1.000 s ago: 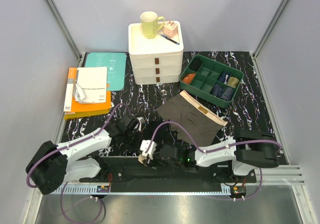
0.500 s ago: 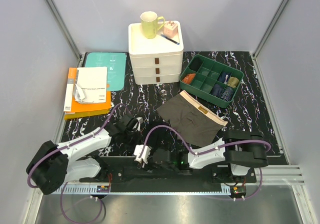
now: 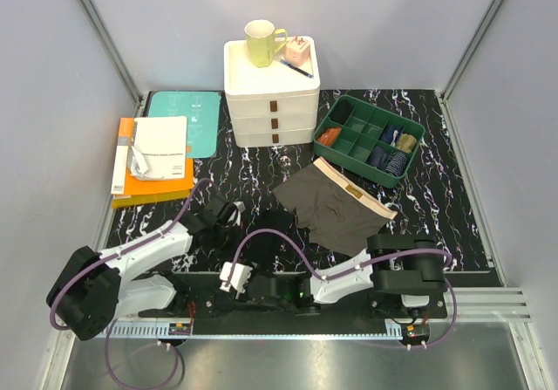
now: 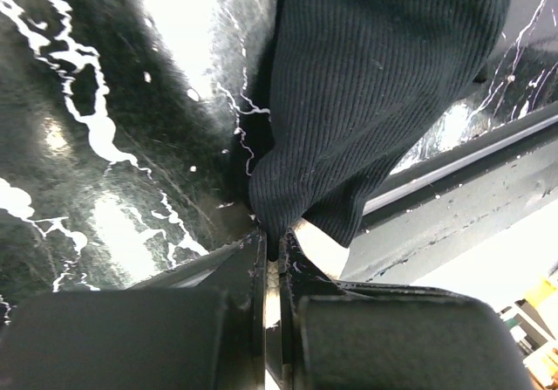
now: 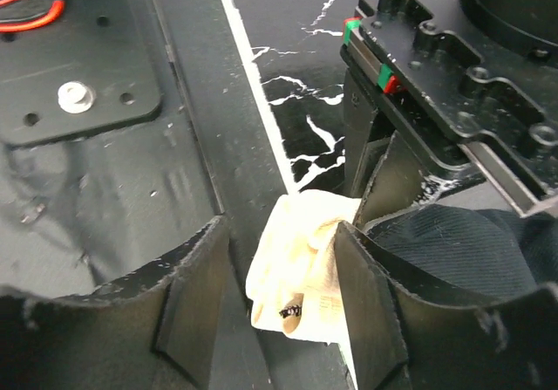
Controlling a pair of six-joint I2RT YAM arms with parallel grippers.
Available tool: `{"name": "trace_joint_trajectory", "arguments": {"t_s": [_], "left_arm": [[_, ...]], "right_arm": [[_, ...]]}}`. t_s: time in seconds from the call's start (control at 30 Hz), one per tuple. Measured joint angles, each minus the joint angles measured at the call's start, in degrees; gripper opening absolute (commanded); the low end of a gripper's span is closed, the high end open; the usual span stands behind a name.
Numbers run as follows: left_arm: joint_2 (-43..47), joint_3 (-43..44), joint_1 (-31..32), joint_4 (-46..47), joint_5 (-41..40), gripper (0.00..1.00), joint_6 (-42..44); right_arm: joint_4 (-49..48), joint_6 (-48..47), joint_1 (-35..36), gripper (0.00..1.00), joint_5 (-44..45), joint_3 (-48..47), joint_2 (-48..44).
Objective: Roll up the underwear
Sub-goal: Roll the underwear to the center of the board.
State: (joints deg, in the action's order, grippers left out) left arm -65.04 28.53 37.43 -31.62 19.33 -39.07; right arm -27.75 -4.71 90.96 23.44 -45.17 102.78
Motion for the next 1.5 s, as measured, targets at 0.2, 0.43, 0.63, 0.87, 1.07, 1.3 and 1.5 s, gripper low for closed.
{"name": "trace_joint_trajectory", "arguments": {"t_s": [0.2,0.43,0.63,0.87,1.07,1.3,1.5], "left_arm": [[0.0,-0.1,-1.2,0.1,0.0,0.00,-0.4],[0.0,-1.1,-2.4,1.7,0.3,0.00,-1.6],[0.2,-1.7,-3.3,2.4,0.7,0.00,-1.9],[0.6,-1.9,-4.0,2.5,1.2,0.22,-1.9],[3.8,-1.9,-5.9,2.2,2.5,0.54,-2.0],[10.3,-0.3,-13.3,1.2,3.0,0.68,-0.7],[13.4,-0.1,-19.6,0.3,2.7,0.68,0.8]], "right_arm": [[2.2,0.0,1.8,0.56,8.0,-3.5,3.3],[3.5,0.6,2.7,0.34,14.7,-5.7,6.1],[3.7,1.6,2.8,0.15,18.6,-6.6,7.2],[3.9,2.1,2.7,0.00,18.5,-6.6,7.3],[4.1,3.3,0.7,0.00,12.4,-6.3,6.6],[5.3,9.7,-8.7,0.00,-4.8,-2.2,-0.6],[6.3,14.9,-17.0,0.00,-19.1,-1.3,-3.1]]}}
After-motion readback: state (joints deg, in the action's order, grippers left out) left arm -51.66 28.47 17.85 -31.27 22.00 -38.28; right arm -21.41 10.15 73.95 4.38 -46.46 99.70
